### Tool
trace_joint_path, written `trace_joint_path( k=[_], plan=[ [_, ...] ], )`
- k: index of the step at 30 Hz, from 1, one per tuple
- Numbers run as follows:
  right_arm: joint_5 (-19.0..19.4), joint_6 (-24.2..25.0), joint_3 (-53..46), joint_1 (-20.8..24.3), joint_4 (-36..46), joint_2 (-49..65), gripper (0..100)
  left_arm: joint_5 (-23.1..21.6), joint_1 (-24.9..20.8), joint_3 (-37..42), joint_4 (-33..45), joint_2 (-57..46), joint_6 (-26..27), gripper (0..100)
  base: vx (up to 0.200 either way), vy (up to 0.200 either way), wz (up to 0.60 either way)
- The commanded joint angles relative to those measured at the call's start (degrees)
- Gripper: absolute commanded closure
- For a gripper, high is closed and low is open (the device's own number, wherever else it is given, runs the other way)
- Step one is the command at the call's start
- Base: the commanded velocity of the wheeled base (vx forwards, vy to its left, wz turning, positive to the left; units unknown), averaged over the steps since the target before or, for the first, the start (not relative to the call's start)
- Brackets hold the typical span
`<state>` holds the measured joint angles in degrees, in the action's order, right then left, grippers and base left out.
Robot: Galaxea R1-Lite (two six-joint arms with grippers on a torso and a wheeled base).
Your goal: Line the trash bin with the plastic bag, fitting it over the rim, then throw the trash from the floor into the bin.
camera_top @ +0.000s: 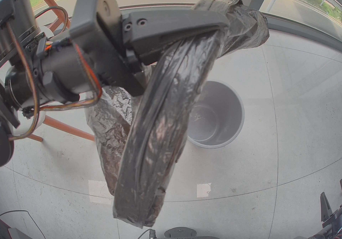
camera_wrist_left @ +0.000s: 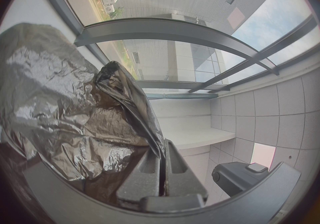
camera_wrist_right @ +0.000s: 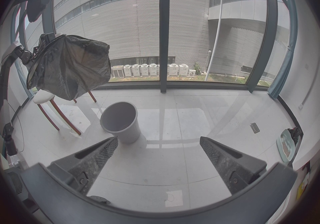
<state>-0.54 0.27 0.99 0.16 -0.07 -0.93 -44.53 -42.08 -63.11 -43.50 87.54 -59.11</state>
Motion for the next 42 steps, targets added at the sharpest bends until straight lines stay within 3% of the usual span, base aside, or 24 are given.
trace_joint_path(
  k=[1, 10, 27, 42],
  plan=[
    [0.01, 0.00, -0.99, 0.02, -0.01, 0.05, 0, -0.20, -0.02, -0.43, -4.40, 5.89, -0.13, 100, 0.000, 0.000, 0.00],
    [0.01, 0.00, -0.99, 0.02, -0.01, 0.05, 0, -0.12, -0.02, 1.15, -9.77, 10.55, -0.30, 100, 0.000, 0.000, 0.00],
    [0.01, 0.08, -0.99, 0.02, -0.01, 0.05, 0, 0.41, 0.95, 14.86, -29.19, 20.65, -0.92, 100, 0.000, 0.000, 0.00],
    [0.01, 0.08, -0.99, 0.02, -0.01, 0.05, 0, 0.50, 11.50, 18.37, -31.56, 21.18, -0.83, 100, 0.000, 0.000, 0.00]
  ],
)
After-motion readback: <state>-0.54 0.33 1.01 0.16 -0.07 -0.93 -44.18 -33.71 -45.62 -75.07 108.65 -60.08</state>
